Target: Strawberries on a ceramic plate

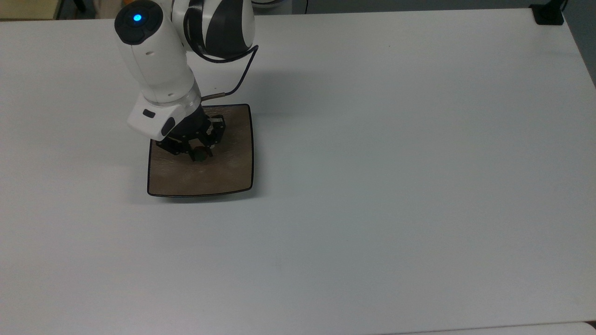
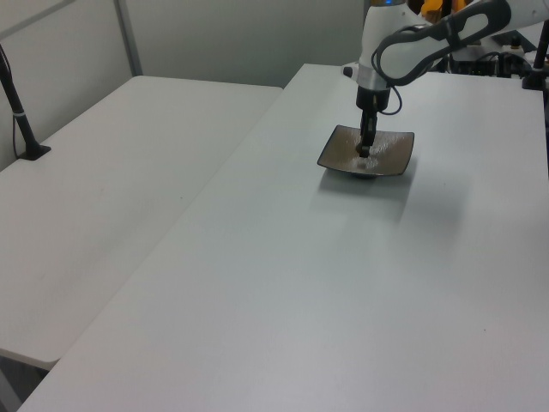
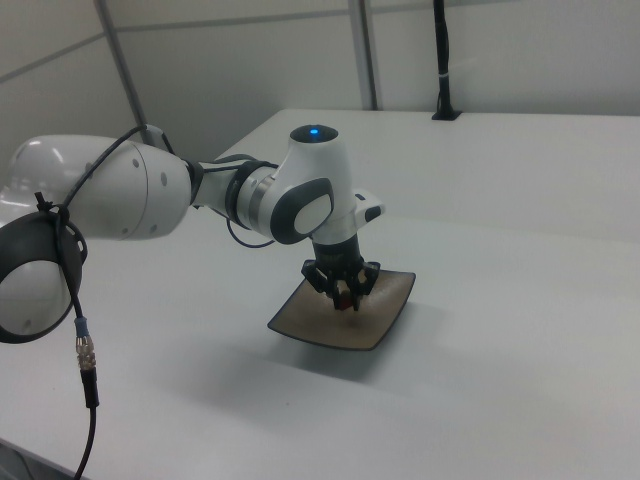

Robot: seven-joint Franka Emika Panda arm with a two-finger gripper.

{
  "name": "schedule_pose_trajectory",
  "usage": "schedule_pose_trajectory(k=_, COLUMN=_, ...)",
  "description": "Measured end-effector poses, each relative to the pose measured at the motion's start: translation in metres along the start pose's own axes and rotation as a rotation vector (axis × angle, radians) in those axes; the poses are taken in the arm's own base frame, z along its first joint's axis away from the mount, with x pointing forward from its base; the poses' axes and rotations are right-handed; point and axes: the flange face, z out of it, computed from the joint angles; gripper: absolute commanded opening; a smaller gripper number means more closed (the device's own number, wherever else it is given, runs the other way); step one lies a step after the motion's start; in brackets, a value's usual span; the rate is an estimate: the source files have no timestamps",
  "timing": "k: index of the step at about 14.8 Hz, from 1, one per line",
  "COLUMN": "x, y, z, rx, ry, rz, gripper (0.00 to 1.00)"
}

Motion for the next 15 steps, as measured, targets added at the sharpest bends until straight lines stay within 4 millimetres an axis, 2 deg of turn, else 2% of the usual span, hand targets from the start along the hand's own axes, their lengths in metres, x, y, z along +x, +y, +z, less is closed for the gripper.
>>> schedule_pose_trajectory(k=5, x=0.000, y=-0.002, z=-0.001, rx=0.000, ry=0.001, rz=0.000, gripper=1.00)
schedule_pose_trajectory(k=8, x=-0.001, y=-0.004, z=-0.020, rx=0.003, ry=-0.003, rz=0.034, gripper=1.00)
schedule_pose_trajectory(k=11, x=-0.010, y=-0.012, z=-0.071, rx=0.026, ry=-0.046, rz=0.092, gripper=1.00)
schedule_pose_trajectory(k=15, x=-0.043, y=-0.020, z=-0.171, rx=0.046, ry=-0.096, rz=0.136, gripper=1.00)
